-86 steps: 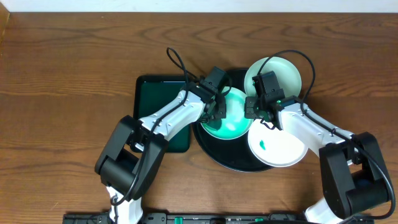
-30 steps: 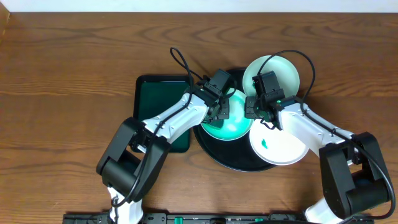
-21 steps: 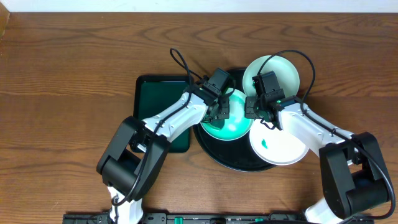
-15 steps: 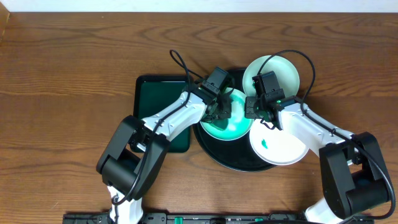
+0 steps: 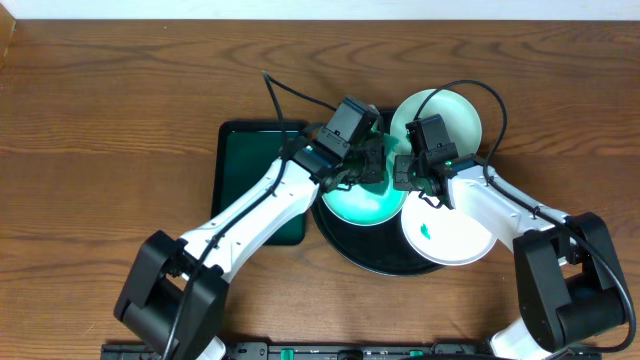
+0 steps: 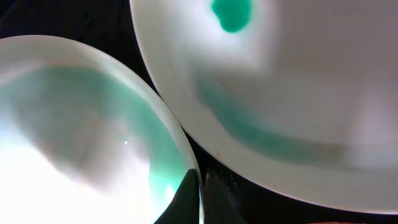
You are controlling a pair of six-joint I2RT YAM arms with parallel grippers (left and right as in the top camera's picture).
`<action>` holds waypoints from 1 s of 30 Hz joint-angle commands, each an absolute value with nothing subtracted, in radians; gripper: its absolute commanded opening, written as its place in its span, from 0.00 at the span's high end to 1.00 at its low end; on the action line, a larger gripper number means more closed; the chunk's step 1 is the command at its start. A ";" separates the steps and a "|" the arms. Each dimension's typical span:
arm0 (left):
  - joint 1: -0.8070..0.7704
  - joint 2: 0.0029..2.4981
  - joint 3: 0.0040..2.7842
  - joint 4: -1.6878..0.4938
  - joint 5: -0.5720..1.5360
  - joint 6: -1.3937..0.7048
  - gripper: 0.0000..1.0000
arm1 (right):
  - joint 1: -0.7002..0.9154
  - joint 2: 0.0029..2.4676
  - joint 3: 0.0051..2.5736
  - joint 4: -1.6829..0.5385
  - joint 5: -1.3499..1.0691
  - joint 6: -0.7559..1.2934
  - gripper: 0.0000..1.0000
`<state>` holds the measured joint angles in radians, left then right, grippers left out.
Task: Clean dirty plates on tray and stack at the side
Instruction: 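Continue wiping the pale green plate with the sponge, right gripper holding rims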
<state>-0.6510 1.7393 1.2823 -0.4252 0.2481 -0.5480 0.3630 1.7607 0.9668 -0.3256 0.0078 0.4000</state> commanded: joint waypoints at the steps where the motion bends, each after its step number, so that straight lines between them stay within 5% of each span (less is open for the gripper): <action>1: -0.647 1.745 1.285 -0.462 0.097 -0.531 0.93 | 0.368 1.769 0.965 -0.325 -0.028 0.395 0.99; 23: -0.647 1.934 1.267 -0.474 0.048 -0.495 0.93 | 0.368 1.769 0.965 -0.325 -0.028 0.395 0.99; 30: -0.647 1.981 1.267 -0.478 0.223 -0.495 0.92 | 0.368 1.769 0.965 -0.325 -0.028 0.395 0.99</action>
